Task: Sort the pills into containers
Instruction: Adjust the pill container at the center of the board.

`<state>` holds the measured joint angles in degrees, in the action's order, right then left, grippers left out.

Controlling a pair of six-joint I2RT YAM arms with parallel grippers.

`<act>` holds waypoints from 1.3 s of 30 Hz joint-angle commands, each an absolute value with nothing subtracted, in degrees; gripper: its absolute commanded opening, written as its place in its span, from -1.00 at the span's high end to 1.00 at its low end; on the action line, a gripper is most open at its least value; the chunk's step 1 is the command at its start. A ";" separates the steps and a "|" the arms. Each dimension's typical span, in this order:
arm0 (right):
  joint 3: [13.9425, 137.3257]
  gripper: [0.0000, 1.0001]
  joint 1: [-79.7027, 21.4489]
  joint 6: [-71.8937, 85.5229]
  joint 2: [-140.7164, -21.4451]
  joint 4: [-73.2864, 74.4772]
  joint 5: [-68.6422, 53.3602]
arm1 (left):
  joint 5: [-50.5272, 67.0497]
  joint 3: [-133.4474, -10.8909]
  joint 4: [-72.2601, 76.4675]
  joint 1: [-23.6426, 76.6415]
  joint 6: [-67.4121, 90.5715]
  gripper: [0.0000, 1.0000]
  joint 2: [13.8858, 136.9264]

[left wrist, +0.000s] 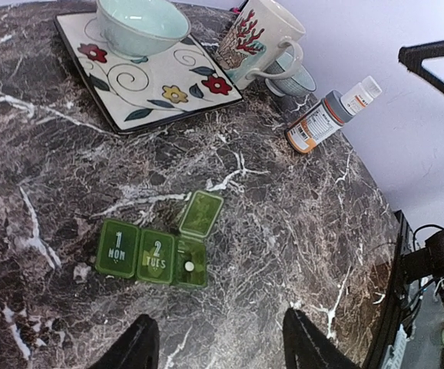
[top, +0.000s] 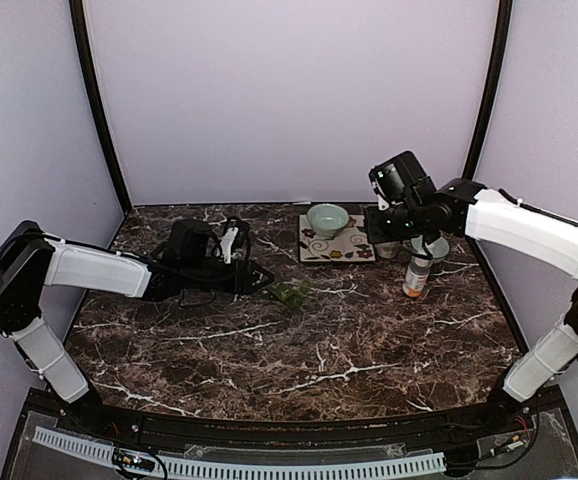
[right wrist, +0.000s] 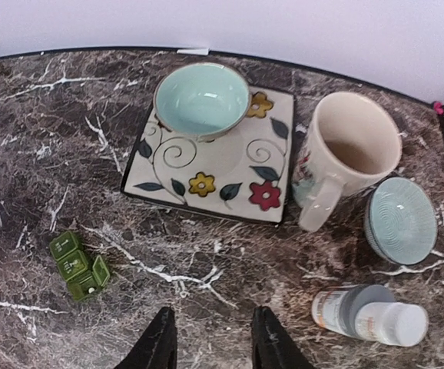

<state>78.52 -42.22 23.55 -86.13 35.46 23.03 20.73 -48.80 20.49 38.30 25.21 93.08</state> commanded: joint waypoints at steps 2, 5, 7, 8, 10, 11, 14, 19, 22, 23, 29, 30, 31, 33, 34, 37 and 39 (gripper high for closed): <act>74.44 0.42 -43.81 27.04 -90.77 26.83 15.13 | 26.58 -49.33 23.25 36.30 30.08 -0.07 95.96; 73.73 0.55 -44.35 27.95 -94.87 24.43 12.74 | 27.92 -50.33 23.53 35.80 31.28 0.01 97.63; 73.42 0.63 -44.66 28.51 -96.66 23.04 11.38 | 28.87 -51.11 23.23 35.60 31.72 0.10 98.69; 73.32 0.65 -44.79 28.81 -97.59 22.50 10.87 | 29.10 -51.45 22.96 35.60 31.90 0.12 99.48; 73.24 0.67 -44.94 29.31 -99.41 21.68 9.92 | 29.59 -51.97 22.47 35.60 32.28 0.16 100.54; 73.11 0.68 -44.96 29.62 -100.10 21.19 9.57 | 29.89 -52.07 22.42 35.60 32.51 0.19 101.00; 72.62 0.71 -45.08 30.34 -101.87 19.45 8.21 | 30.64 -52.42 22.58 35.60 33.18 0.23 102.12; 71.75 0.74 -45.12 31.48 -104.34 16.73 6.98 | 30.98 -53.46 21.57 33.94 33.31 0.29 103.75; 71.57 0.75 -45.11 31.79 -105.79 15.47 6.71 | 31.19 -53.94 21.23 33.93 33.68 0.31 104.50; 71.50 0.76 -45.17 31.88 -106.19 15.08 6.56 | 31.31 -54.10 21.19 33.89 33.81 0.31 104.77; 71.88 0.77 -45.11 32.19 -108.67 13.31 6.29 | 31.64 -55.42 20.21 33.84 34.34 0.39 106.39; 71.89 0.77 -45.17 32.31 -109.00 13.08 6.41 | 31.64 -55.70 19.95 33.84 34.40 0.40 106.66; 72.04 0.77 -45.13 32.38 -109.32 12.85 6.61 | 31.68 -55.83 19.75 33.84 34.47 0.41 106.89; 72.15 0.77 -45.15 32.55 -109.96 12.39 6.72 | 31.73 -56.20 19.40 33.84 34.73 0.41 107.32; 72.30 0.77 -45.12 32.60 -110.15 12.26 6.70 | 31.73 -56.17 19.29 33.84 34.83 0.42 107.57; 73.11 0.78 -45.16 32.52 -111.49 12.21 6.62 | 31.64 -56.56 18.86 33.84 35.05 0.42 108.24; 73.49 0.79 -45.17 32.44 -112.06 12.01 6.53 | 31.64 -56.87 18.66 33.84 35.26 0.42 108.68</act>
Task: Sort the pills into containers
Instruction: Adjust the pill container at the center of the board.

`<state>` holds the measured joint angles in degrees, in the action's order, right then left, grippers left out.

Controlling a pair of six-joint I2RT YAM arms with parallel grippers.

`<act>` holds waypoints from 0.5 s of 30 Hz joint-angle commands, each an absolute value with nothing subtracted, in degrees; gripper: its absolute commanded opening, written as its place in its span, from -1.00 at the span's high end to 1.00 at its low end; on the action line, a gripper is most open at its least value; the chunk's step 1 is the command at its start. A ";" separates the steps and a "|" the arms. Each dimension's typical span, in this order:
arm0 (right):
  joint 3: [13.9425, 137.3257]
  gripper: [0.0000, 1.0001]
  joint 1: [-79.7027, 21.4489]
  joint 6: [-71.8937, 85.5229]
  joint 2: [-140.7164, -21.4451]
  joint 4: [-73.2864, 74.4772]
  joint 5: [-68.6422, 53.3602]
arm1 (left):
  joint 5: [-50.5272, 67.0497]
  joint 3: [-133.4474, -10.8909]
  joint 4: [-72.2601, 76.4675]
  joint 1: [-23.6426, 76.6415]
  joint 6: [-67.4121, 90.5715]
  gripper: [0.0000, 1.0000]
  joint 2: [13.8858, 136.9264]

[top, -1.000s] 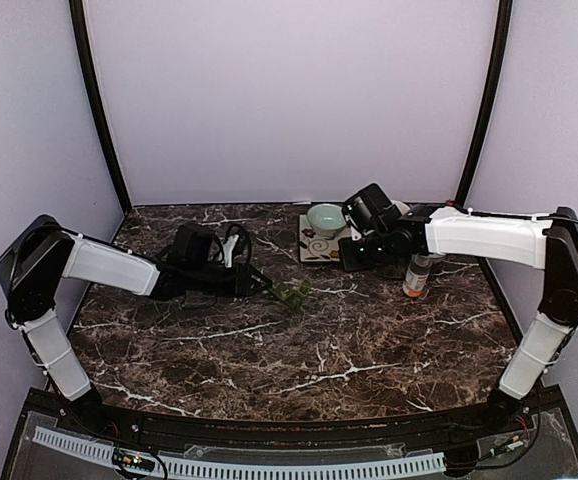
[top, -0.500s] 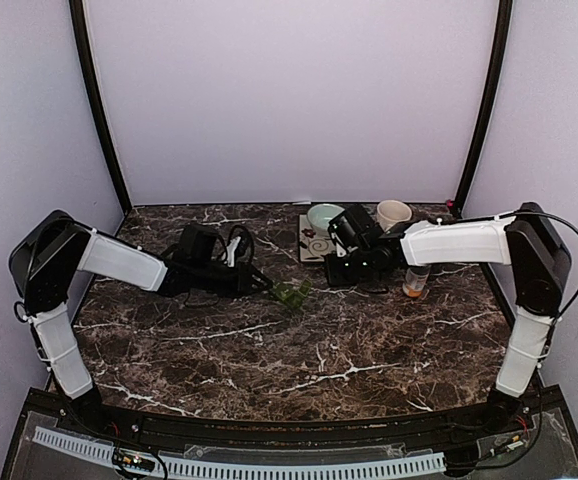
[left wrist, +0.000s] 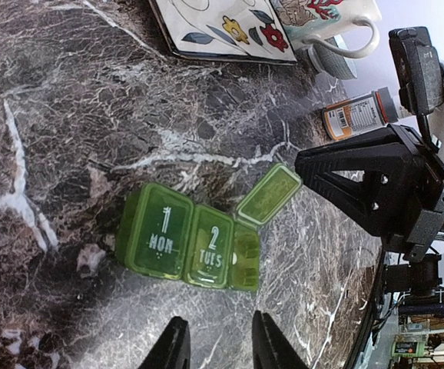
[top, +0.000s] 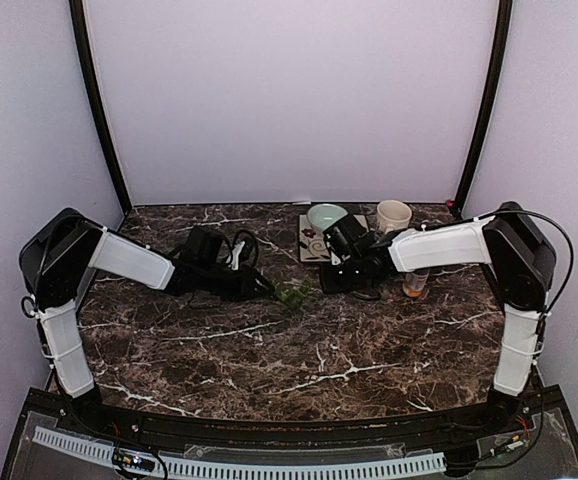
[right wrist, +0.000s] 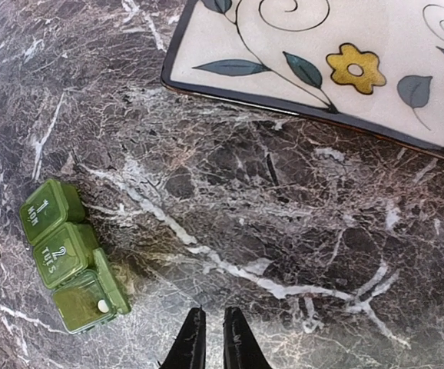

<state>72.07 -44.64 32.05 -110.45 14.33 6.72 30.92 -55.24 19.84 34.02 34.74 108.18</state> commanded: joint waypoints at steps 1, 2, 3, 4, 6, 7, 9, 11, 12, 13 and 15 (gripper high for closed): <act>73.72 0.79 -45.15 32.37 -112.29 11.96 6.43 | 31.64 -57.11 18.54 33.84 35.35 0.42 108.86; 73.88 0.79 -45.14 32.29 -112.44 11.91 6.37 | 31.64 -57.40 18.32 33.84 35.34 0.42 109.12; 74.05 0.79 -45.16 32.26 -112.61 11.87 6.27 | 31.64 -57.70 18.10 33.84 35.45 0.42 109.30; 74.23 0.79 -45.10 32.18 -112.79 11.83 6.12 | 31.64 -57.99 17.92 33.84 35.42 0.42 109.52; 74.43 0.79 -45.12 32.17 -113.10 11.74 5.94 | 31.64 -58.53 17.33 33.84 35.58 0.41 109.91; 74.44 0.80 -45.14 32.17 -113.19 11.66 5.91 | 31.64 -58.74 17.16 33.84 35.62 0.40 110.14; 74.44 0.80 -45.16 32.17 -113.33 11.50 5.85 | 31.51 -59.20 16.39 33.84 35.76 0.38 110.59; 74.31 0.80 -45.11 32.17 -113.38 11.23 5.89 | 31.34 -59.54 15.78 33.84 35.85 0.37 110.86; 74.27 0.80 -45.17 32.17 -113.38 11.03 5.89 | 31.23 -59.68 15.43 33.84 35.79 0.36 110.98; 74.27 0.80 -45.08 32.09 -113.42 10.93 5.89 | 31.14 -59.83 15.13 33.86 35.85 0.37 111.08; 74.31 0.80 -45.03 31.97 -113.54 10.73 5.66 | 30.85 -60.03 14.66 33.85 36.01 0.36 111.33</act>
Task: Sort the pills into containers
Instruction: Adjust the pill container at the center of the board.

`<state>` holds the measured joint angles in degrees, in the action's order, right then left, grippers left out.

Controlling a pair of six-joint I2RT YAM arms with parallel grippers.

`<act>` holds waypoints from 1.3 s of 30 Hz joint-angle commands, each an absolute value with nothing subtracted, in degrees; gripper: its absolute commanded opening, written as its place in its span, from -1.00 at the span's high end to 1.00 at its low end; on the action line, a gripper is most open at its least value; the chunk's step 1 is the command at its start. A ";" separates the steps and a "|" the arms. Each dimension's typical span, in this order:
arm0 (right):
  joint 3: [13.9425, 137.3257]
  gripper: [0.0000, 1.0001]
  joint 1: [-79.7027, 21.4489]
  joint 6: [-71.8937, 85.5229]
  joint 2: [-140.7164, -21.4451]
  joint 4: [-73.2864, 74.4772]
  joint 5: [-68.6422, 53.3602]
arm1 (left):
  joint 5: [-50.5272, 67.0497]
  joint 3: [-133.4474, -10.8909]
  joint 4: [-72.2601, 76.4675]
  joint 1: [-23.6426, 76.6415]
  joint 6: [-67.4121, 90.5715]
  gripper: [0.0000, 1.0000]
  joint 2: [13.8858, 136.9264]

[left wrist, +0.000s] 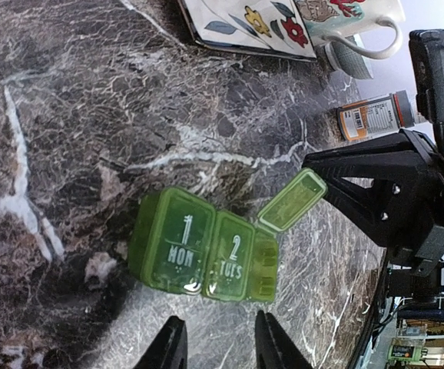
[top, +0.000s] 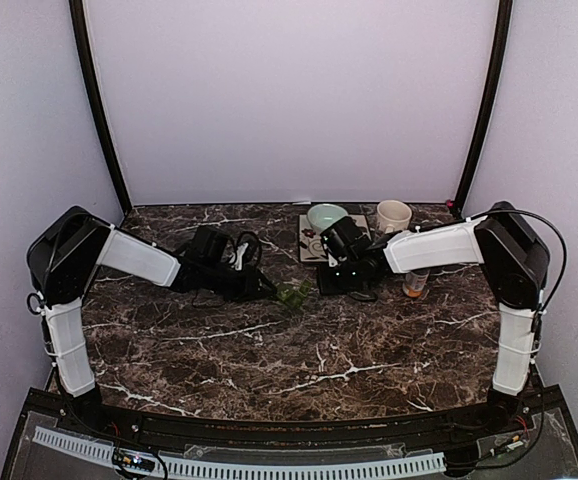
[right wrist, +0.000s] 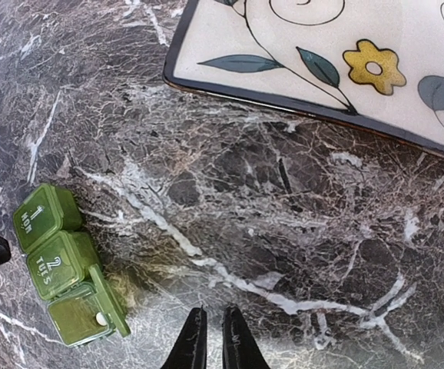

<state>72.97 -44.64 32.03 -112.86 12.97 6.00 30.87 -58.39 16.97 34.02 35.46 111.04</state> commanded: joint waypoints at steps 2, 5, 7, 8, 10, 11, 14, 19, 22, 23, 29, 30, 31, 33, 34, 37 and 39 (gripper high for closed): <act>74.51 0.80 -45.04 31.83 -113.79 10.47 5.48 | 30.84 -60.22 14.38 33.84 36.11 0.35 111.65; 74.94 0.80 -45.09 31.69 -114.20 10.38 5.23 | 30.82 -60.78 13.86 33.84 36.20 0.34 112.11; 75.37 0.80 -45.06 31.51 -114.54 10.42 4.83 | 30.91 -61.16 13.80 33.84 36.35 0.32 112.38; 75.55 0.80 -45.05 31.47 -114.64 10.45 4.68 | 30.92 -61.36 13.75 33.84 36.35 0.30 112.53; 75.83 0.80 -45.09 31.42 -114.85 10.36 4.37 | 30.89 -61.74 13.48 33.84 36.40 0.27 112.95; 75.91 0.80 -45.08 31.38 -114.87 10.31 4.17 | 30.93 -61.92 13.44 33.84 36.44 0.26 113.08; 76.17 0.80 -45.09 31.31 -114.95 10.27 3.51 | 30.97 -62.43 13.27 33.84 36.54 0.23 113.67; 76.11 0.80 -45.08 31.38 -114.83 9.65 2.52 | 31.20 -63.55 12.60 33.85 36.44 0.22 114.62; 76.01 0.80 -45.07 31.47 -114.79 9.32 1.91 | 31.20 -64.12 11.90 33.92 36.28 0.22 115.02; 76.02 0.80 -45.08 31.45 -114.80 9.15 1.74 | 31.20 -64.30 11.75 33.95 36.21 0.23 115.17; 75.77 0.80 -45.23 31.51 -114.46 8.45 0.52 | 30.89 -64.97 11.13 33.93 36.29 0.22 115.64; 75.65 0.80 -45.26 31.47 -114.44 8.34 0.38 | 30.93 -65.10 11.01 33.93 36.34 0.23 115.69; 75.55 0.80 -45.26 31.48 -114.31 8.17 0.23 | 30.82 -65.19 10.88 33.97 36.32 0.23 115.82; 75.22 0.80 -45.31 31.47 -114.11 7.96 -0.03 | 30.76 -65.43 10.77 33.93 36.40 0.22 116.00; 75.09 0.80 -45.30 31.53 -113.96 7.84 -0.12 | 30.76 -65.59 10.66 33.93 36.43 0.23 116.09; 74.65 0.80 -45.39 31.71 -113.69 7.48 -0.61 | 30.69 -65.98 10.51 34.01 36.42 0.23 116.34; 74.54 0.79 -45.59 31.68 -113.49 7.47 -0.75 | 30.76 -66.21 10.46 34.08 36.41 0.23 116.47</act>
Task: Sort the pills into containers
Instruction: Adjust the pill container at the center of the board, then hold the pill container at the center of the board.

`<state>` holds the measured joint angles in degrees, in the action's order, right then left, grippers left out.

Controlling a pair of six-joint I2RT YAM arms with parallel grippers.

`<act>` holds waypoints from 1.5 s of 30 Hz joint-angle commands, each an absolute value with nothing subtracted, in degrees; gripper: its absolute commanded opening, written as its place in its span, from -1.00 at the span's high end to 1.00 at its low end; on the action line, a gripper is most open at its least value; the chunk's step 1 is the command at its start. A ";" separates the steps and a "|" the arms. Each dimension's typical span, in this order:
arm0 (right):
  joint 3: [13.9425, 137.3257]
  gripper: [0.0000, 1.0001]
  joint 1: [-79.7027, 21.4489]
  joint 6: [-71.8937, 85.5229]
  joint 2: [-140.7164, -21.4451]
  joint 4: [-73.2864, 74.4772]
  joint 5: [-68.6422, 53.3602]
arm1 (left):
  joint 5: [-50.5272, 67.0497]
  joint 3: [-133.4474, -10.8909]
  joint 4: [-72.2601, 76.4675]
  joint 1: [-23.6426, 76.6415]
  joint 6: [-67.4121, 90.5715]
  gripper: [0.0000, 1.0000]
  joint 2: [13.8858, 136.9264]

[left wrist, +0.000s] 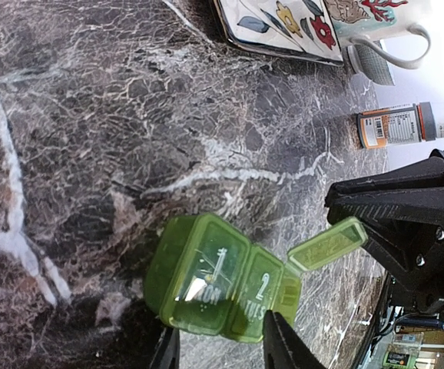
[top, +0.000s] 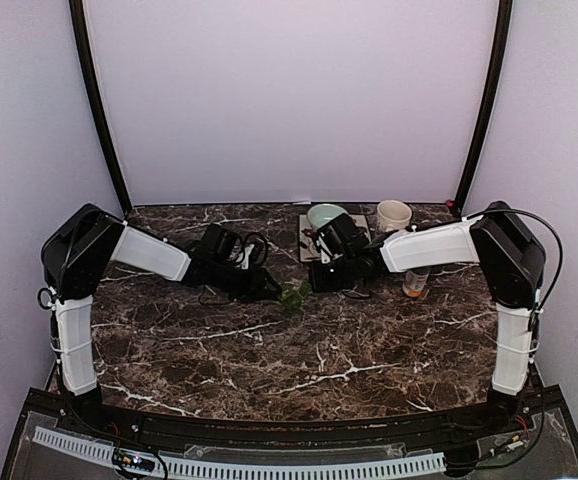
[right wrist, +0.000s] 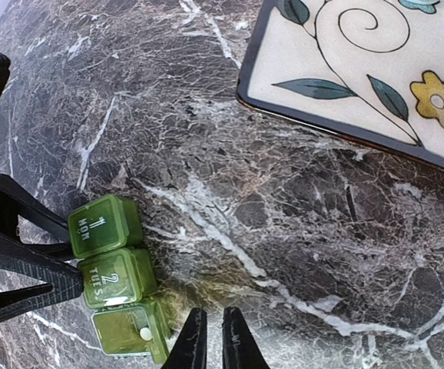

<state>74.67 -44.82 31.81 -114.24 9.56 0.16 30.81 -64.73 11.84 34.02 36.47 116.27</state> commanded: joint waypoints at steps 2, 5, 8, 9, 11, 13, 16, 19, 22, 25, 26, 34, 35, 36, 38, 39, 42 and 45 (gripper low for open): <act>74.53 0.79 -45.68 31.83 -113.40 7.47 -0.96 | 30.68 -66.47 10.26 34.17 36.45 0.23 116.70; 74.53 0.79 -45.92 31.90 -113.34 7.40 -1.18 | 30.74 -66.85 10.03 34.34 36.38 0.23 117.01; 74.44 0.78 -46.25 32.12 -113.29 7.47 -1.34 | 30.70 -67.06 9.87 34.54 36.26 0.24 117.22; 74.44 0.78 -46.34 32.18 -113.25 7.51 -1.32 | 30.68 -67.13 9.84 34.55 36.27 0.24 117.32; 74.29 0.78 -46.46 32.30 -113.08 7.53 -1.17 | 30.74 -67.15 9.70 34.69 36.28 0.24 117.32; 74.14 0.78 -46.59 32.57 -112.68 7.93 -0.21 | 30.81 -67.21 9.70 34.76 36.16 0.24 117.35; 73.28 0.78 -46.63 33.02 -111.54 8.22 1.99 | 30.87 -67.21 9.62 34.72 36.04 0.24 117.41; 73.05 0.73 -46.63 33.17 -110.87 8.84 2.99 | 31.05 -67.24 9.78 34.85 36.10 0.24 117.50; 72.78 0.64 -46.63 33.75 -110.42 9.46 4.59 | 31.26 -67.32 9.80 34.80 36.07 0.24 117.60; 72.60 0.51 -46.63 34.39 -110.06 10.33 6.64 | 31.29 -67.32 9.73 34.91 35.90 0.24 117.64; 72.46 0.47 -46.62 34.52 -109.97 10.39 7.05 | 31.29 -67.32 9.69 34.92 35.89 0.24 117.67; 71.21 0.25 -46.66 36.21 -109.35 10.09 6.19 | 30.12 -68.10 7.92 34.94 35.07 0.26 117.95; 70.97 0.24 -46.71 36.52 -109.23 9.91 6.06 | 29.90 -68.27 7.65 34.90 34.98 0.27 118.03; 70.74 0.24 -46.73 36.78 -109.21 9.72 5.87 | 29.61 -68.48 7.38 34.89 34.86 0.27 118.04; 70.46 0.23 -46.84 37.06 -109.16 9.54 5.57 | 29.09 -68.78 6.55 34.89 34.67 0.29 118.17; 70.35 0.23 -46.97 37.23 -109.24 9.50 5.50 | 28.83 -69.00 6.27 34.89 34.62 0.30 118.20; 70.18 0.23 -47.32 37.64 -109.36 9.22 5.02 | 28.25 -69.61 5.11 34.89 34.23 0.31 118.43; 69.69 0.23 -47.59 38.42 -109.33 8.60 4.57 | 27.75 -70.12 4.30 34.89 34.00 0.31 118.56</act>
